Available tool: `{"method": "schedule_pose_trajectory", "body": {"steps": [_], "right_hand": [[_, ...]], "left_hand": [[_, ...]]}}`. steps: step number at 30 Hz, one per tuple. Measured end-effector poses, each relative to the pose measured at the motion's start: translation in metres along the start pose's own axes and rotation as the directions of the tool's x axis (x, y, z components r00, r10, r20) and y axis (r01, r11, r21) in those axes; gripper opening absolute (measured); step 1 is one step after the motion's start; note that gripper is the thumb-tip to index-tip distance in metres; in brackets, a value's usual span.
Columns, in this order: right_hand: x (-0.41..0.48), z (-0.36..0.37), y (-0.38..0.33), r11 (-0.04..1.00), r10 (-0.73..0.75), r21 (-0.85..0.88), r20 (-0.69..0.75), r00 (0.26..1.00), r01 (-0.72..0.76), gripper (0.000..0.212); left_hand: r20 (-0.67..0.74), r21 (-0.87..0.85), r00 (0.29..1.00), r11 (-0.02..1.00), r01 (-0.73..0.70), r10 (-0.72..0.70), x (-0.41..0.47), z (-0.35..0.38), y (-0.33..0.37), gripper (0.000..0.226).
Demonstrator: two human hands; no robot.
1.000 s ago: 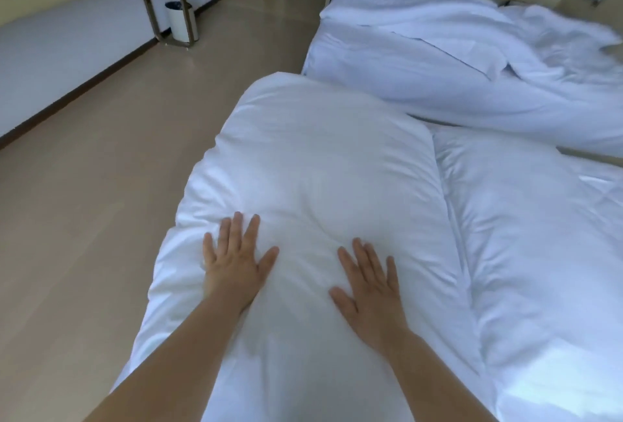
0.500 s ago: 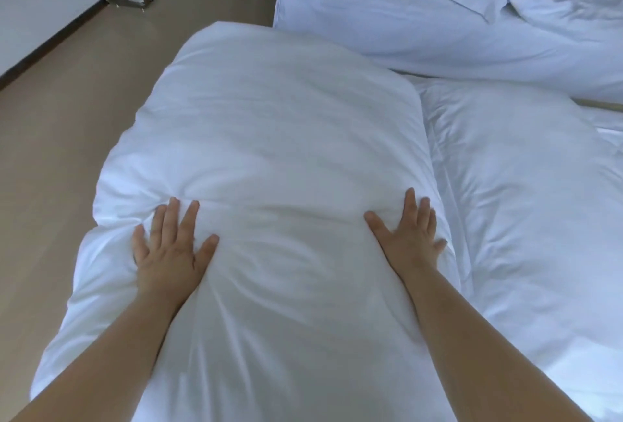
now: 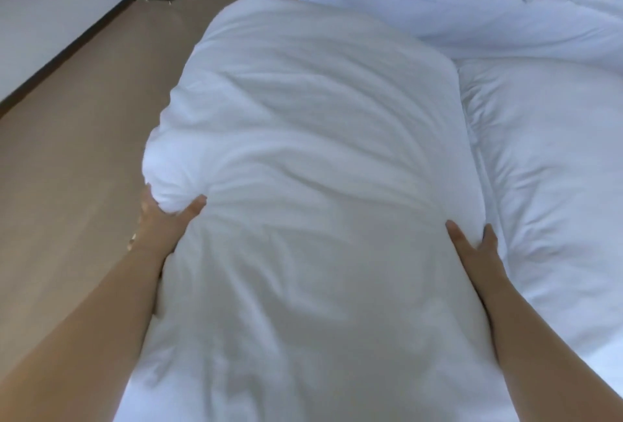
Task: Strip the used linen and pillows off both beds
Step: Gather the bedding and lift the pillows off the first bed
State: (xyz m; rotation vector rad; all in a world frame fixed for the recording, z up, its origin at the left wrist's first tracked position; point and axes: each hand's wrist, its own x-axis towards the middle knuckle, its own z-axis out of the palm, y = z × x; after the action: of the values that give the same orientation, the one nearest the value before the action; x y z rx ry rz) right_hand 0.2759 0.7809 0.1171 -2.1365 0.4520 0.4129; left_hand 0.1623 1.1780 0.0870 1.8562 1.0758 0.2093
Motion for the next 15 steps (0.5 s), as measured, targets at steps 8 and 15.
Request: {"method": "schedule_pose_trajectory", "body": {"steps": [8, 15], "right_hand": [[-0.031, 0.008, -0.012, 0.978, 0.067, -0.195, -0.025, 0.997, -0.071, 0.067], [-0.043, 0.009, -0.004, 0.939, 0.099, -0.328, -0.048, 0.994, -0.109, 0.039]], "left_hand": [[0.096, -0.156, 0.995, 0.986, 0.053, -0.038, -0.005, -0.012, -0.006, 0.091], [0.234, -0.131, 0.967, 0.982, 0.139, -0.105, -0.003, -0.022, -0.03, 0.066]]}}
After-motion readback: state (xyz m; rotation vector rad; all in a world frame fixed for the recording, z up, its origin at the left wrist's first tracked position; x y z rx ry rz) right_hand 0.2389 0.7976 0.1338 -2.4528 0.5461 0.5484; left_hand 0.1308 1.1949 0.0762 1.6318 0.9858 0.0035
